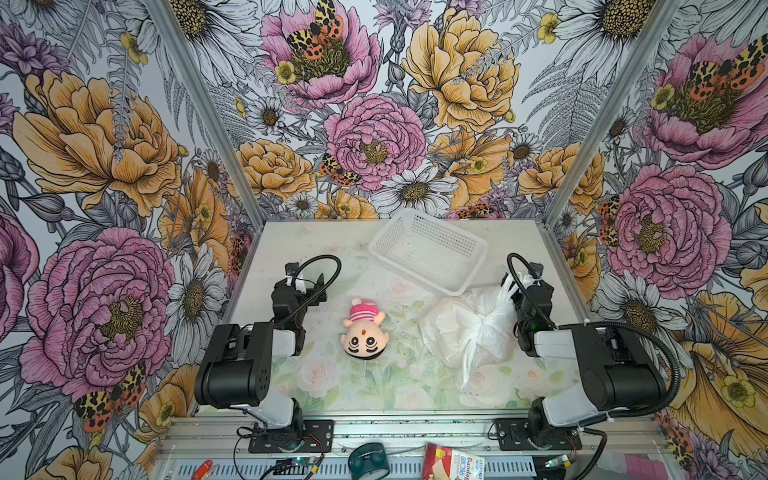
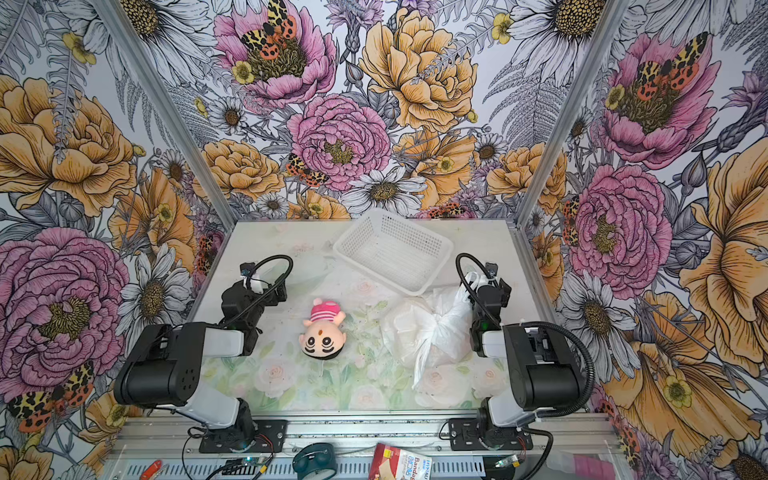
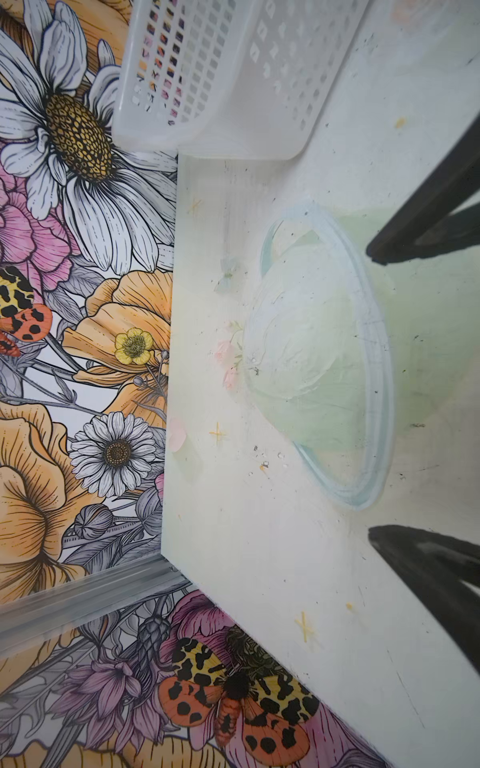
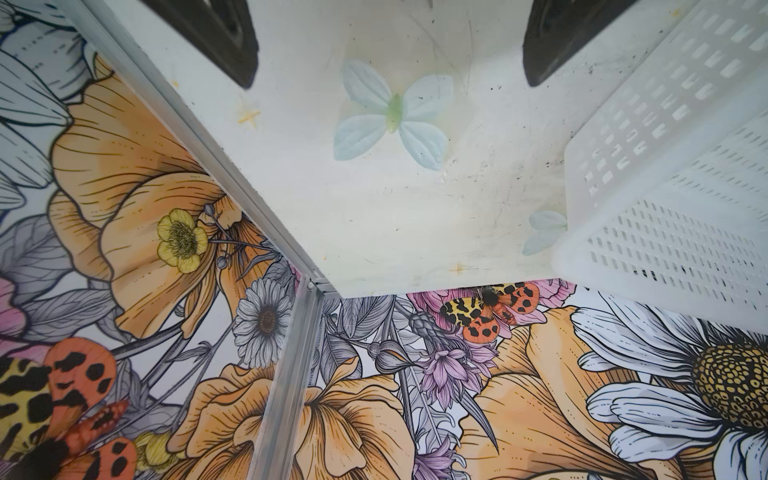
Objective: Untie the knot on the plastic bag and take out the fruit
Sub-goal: 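Raise both grippers from rest toward the white plastic bag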
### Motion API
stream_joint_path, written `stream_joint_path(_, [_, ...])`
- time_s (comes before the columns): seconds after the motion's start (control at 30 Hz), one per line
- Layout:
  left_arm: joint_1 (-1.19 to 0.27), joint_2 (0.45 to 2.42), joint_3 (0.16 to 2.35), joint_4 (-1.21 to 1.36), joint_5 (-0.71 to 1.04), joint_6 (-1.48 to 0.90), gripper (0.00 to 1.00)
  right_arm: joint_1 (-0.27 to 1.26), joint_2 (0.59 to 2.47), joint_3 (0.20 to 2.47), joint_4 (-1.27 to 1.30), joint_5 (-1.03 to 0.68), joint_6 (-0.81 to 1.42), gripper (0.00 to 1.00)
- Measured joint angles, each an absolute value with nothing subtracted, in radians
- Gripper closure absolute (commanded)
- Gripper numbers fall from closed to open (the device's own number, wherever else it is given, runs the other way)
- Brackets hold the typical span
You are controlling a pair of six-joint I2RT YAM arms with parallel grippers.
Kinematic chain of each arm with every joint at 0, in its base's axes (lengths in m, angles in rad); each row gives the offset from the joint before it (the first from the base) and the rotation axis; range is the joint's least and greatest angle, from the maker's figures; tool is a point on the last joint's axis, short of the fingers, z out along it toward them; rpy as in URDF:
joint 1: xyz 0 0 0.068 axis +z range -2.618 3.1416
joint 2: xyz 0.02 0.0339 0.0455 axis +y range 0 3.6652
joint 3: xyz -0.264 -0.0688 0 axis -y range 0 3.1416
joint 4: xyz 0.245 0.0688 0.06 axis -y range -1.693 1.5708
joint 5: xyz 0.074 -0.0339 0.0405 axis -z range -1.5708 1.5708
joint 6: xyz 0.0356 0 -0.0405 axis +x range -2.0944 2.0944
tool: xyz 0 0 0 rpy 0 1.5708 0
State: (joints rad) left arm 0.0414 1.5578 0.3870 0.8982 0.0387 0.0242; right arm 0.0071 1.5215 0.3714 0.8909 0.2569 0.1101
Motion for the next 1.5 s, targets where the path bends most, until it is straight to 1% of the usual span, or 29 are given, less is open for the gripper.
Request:
stream_joint_path(0.8, [0.034,1.558,0.387,0.907,0.030,0.025,0.01,0.007,1.521,0.371,0.890,0.258,0.110,0.01])
stream_joint_path(0.97, [0.033,1.557,0.387,0.903,0.027,0.025,0.01,0.010,1.502,0.388,0.808,0.275,0.111,0.01])
stream_joint_path(1.07, [0.021,1.541,0.405,0.833,-0.012,0.024,0.01,0.034,1.424,0.417,0.706,0.319,0.108,0.00])
stream_joint_path(1.2, [-0.019,1.458,0.517,0.627,-0.114,0.025,0.01,0.060,1.316,0.409,0.715,0.378,0.107,0.00])
stream_joint_path(1.37, [-0.107,1.263,0.557,0.524,-0.242,0.009,0.01,0.062,1.195,0.380,0.675,0.410,0.151,0.00])
stream_joint_path(1.5, [-0.131,1.080,0.601,0.339,-0.254,-0.103,0.02,0.059,1.011,0.382,0.569,0.410,0.268,0.01])
